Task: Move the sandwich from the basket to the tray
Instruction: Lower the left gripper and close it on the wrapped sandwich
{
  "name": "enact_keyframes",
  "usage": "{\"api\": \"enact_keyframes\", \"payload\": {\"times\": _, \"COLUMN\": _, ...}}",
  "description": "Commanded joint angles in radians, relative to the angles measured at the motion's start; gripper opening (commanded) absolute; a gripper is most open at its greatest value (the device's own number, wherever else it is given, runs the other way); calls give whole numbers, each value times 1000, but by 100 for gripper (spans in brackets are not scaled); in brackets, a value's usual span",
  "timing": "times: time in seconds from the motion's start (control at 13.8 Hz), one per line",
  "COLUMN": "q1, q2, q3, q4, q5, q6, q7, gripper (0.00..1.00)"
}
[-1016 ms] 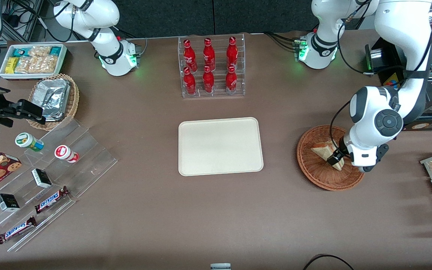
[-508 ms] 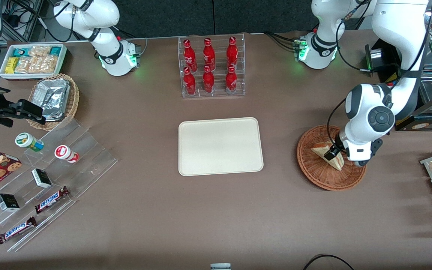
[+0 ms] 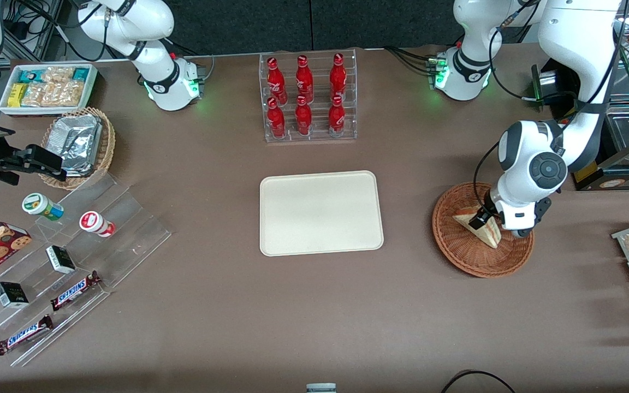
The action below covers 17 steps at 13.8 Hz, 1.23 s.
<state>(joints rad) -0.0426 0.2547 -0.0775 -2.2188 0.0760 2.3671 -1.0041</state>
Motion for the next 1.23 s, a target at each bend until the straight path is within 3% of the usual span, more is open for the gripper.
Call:
{"api": "enact_keyframes", "payload": {"times": 0.0, "q1": -20, "q2": -14, "q3": 4, "q4": -28, "q5": -7, "q6": 40, "q7": -45, "gripper": 79}}
{"api": "enact_keyframes", "payload": {"times": 0.15, "q1": -20, "q2": -8, "q3": 4, "q4": -27, "q5": -7, "q6": 41, "q7": -50, "gripper": 46}}
{"api": "enact_keyframes", "payload": {"times": 0.36, "q1": -20, "q2": -6, "q3": 4, "q4": -22, "q5": -7, "q6": 41, "q7": -50, "gripper": 20}}
{"api": "enact_keyframes", "payload": {"times": 0.65, "q1": -20, "q2": -28, "q3": 4, "q4": 11, "q5": -7, "q6": 9, "q7": -48, "gripper": 19}}
{"api": "enact_keyframes", "payload": {"times": 0.94, "q1": -42, "q2": -43, "q3": -25, "q4": 194, "q5": 2, "q6": -306, "q7": -28, "gripper": 19}}
{"api": "enact_keyframes", "payload": {"times": 1.16, "q1": -117, "q2": -42, "q3": -36, "q4": 301, "q5": 4, "q6": -448, "q7": -31, "gripper": 19}}
